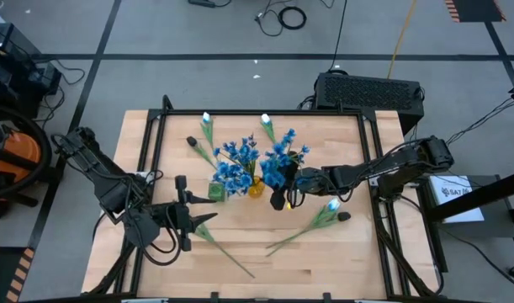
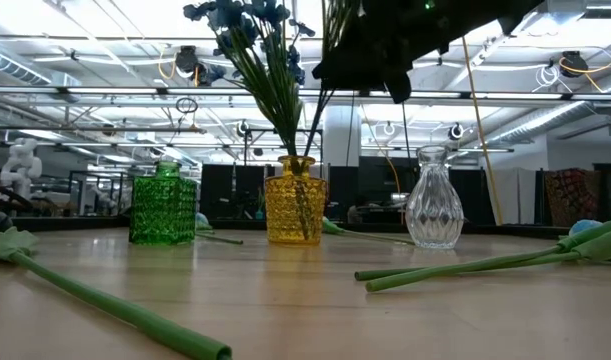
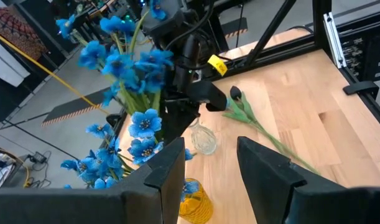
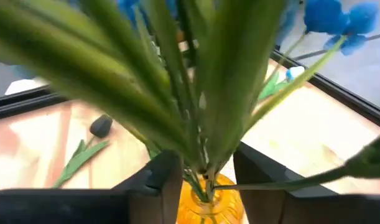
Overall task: Sort flowers into vase by color
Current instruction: Put the blue flowers into the yellow vase, then put the bottom left black flower into the transparent vase
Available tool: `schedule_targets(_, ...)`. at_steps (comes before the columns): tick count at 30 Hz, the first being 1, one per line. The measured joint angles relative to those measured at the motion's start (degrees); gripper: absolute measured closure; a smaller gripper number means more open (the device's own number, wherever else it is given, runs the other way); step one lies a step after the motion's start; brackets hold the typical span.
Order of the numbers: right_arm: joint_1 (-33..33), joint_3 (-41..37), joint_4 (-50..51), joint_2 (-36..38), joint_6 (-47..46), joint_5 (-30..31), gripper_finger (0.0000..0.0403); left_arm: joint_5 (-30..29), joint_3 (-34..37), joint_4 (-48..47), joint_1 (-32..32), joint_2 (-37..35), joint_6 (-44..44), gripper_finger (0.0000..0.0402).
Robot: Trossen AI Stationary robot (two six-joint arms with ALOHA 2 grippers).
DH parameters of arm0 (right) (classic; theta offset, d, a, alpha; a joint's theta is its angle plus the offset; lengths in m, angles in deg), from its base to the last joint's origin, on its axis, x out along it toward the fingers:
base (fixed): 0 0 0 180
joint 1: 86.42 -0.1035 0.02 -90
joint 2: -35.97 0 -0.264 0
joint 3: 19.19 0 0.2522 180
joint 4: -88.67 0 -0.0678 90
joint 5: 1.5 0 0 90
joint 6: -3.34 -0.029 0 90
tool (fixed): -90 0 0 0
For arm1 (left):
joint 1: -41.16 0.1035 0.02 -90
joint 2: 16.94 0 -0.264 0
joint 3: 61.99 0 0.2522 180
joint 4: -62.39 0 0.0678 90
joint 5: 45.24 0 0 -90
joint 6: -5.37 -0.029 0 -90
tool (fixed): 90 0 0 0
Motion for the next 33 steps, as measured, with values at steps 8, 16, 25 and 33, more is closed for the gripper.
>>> schedule_targets(8,-0.03,0.0,0.47,0.2,-0.45,-0.81,0.0202,0.02,0.0,-0.08,0.0,0.0,-0.44,0.0247)
schedule_targets(16,0.06,0.0,8.7,2.19,-1.19,-5.16,0.0115,0.02,0.0,-0.17,0.04,0.0,-0.46,0.0247)
schedule_targets(25,-2.8,0.04,21.97,11.64,-1.68,-5.85,0.0085,0.02,0.0,-0.48,0.01,0.0,-0.46,0.0247)
schedule_targets(33,-6.04,0.04,33.28,21.53,-7.91,-5.57,0.0089,1.07,0.0,-0.46,-0.07,0.0,0.85,0.0247)
